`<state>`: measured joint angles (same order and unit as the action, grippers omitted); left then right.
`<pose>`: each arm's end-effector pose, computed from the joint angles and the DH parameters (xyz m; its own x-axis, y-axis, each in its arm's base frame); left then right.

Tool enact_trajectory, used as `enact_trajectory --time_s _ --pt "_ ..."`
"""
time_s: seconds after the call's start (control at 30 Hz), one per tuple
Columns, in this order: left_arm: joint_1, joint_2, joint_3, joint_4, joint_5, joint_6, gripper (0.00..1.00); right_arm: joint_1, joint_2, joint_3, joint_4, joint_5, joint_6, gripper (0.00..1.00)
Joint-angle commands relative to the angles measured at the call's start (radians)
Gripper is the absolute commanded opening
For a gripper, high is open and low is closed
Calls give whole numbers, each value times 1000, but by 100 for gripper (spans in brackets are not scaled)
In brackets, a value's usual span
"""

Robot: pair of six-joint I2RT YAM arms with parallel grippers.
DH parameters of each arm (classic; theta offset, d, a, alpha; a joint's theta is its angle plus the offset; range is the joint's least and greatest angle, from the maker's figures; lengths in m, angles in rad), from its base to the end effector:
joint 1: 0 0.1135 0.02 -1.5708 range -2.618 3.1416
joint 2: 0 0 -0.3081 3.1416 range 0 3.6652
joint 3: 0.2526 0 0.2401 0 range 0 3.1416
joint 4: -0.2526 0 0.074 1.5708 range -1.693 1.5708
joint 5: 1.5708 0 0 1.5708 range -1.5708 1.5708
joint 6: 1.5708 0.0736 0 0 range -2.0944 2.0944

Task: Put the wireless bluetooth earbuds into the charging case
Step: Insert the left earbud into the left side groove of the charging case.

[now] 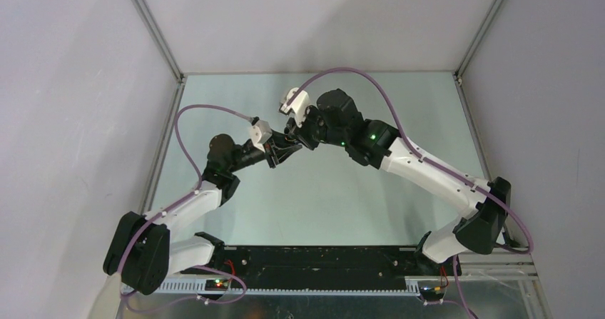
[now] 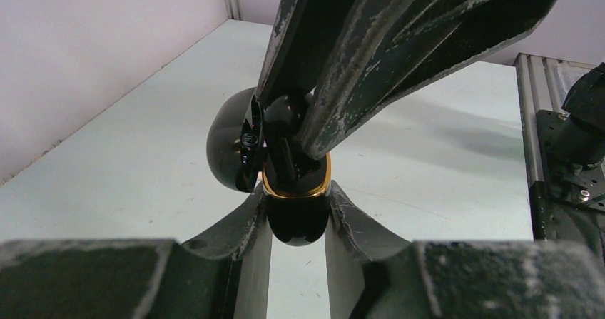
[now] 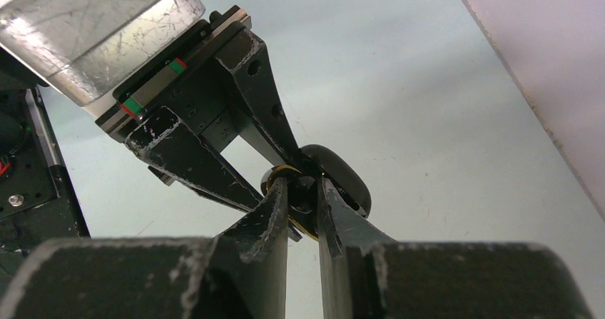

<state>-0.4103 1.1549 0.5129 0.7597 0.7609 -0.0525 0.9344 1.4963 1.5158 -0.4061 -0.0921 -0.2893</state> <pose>0.2036 -0.1439 0.3191 0.0594 -0.0673 -0.9960 0.9212 0.3879 0.0288 0.2113 0.2974 0.4297 0.0281 -0.4399 -0.8976 -0.8800 0.4150 -0.2310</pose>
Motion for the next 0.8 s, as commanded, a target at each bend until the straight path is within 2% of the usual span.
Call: enact_trajectory --time_s 0.0,0.5,0.77 --pt "-6 -12 44 43 -13 -15 22 12 11 43 29 10 10 14" --pt "-7 -19 42 62 -10 -37 22 36 26 37 11 43 31 14" --pt "-4 -31 39 64 3 -33 22 67 33 42 1 80 24 22"
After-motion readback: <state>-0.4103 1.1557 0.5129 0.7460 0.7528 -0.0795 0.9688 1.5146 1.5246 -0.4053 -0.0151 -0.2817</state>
